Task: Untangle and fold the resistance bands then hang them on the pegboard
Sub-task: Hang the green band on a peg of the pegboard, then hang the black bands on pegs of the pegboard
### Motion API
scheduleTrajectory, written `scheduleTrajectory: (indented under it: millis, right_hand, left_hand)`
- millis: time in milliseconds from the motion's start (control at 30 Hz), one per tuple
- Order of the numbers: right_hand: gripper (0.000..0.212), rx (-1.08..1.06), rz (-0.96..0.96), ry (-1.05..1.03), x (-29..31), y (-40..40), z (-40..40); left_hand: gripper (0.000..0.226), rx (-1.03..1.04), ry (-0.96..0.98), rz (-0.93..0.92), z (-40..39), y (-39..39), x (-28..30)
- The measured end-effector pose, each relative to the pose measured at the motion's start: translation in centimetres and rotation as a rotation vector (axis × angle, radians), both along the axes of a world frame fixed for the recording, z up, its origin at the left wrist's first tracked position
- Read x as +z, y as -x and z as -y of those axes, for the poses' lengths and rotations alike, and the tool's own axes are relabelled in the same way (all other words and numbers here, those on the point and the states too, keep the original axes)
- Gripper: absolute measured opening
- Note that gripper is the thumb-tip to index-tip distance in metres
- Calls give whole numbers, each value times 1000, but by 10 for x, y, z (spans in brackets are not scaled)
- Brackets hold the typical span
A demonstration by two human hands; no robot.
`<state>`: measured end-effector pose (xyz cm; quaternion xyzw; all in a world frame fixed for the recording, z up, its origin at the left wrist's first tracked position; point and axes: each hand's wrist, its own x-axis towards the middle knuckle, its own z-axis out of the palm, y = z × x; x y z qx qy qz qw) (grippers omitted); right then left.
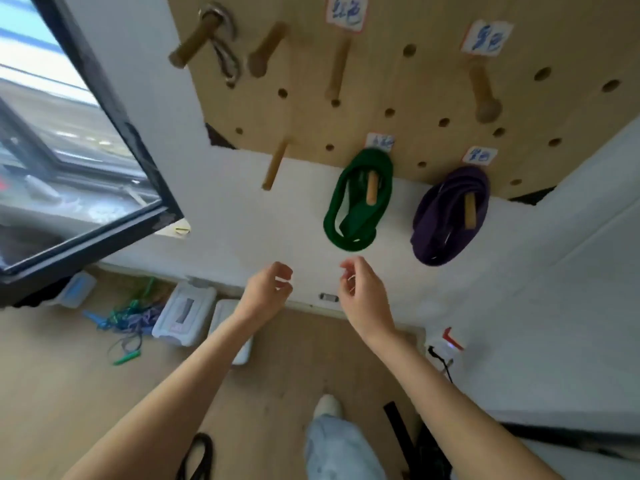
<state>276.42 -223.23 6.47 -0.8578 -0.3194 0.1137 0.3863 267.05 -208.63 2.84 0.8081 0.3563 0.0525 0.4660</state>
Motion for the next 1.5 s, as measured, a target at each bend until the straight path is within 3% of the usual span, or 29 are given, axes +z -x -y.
scheduleTrajectory:
  millis: [100, 300, 467, 567, 800, 900, 1067, 1167, 1300, 1400, 1500]
  right_hand:
    - [21, 213, -145, 240, -31, 79, -25]
    - [20, 528, -380, 515, -130, 290, -69]
    - [21, 554, -576, 727, -237, 426, -81]
    - [20, 486, -624, 824, -309, 473, -74]
    - [19, 331, -634, 980, -548, 520, -52]
    - [21, 106, -657, 958, -650, 519, -44]
    - [37, -327, -882, 863, -781, 538, -34]
    - [51, -388, -853, 823, -818, 554, -36]
    - [19, -630, -876, 543, -822, 547, -20]
    - [17, -787, -864, 389, -808, 519, -4]
    - [17, -767, -897, 416, -798, 494, 5]
  left_hand:
    - [16, 66, 32, -140, -3, 100, -26]
    - [14, 281, 194, -333, -18, 359, -114]
    - [12, 472, 292, -502, -15, 526, -186]
    - [12, 434, 353, -592, -4, 579, -248]
    - [16, 398, 385, -595, 12, 605, -478]
    - [18, 376, 317, -588, 10, 595, -581]
    - [23, 361, 166, -523, 10, 565, -708]
    - [32, 254, 102, -604, 22, 552, -752]
    - [31, 12, -168, -811, 32, 544, -767]
    - [25, -35, -90, -714, 40, 528, -759]
    - [24, -137, -35, -655, 49, 514, -751]
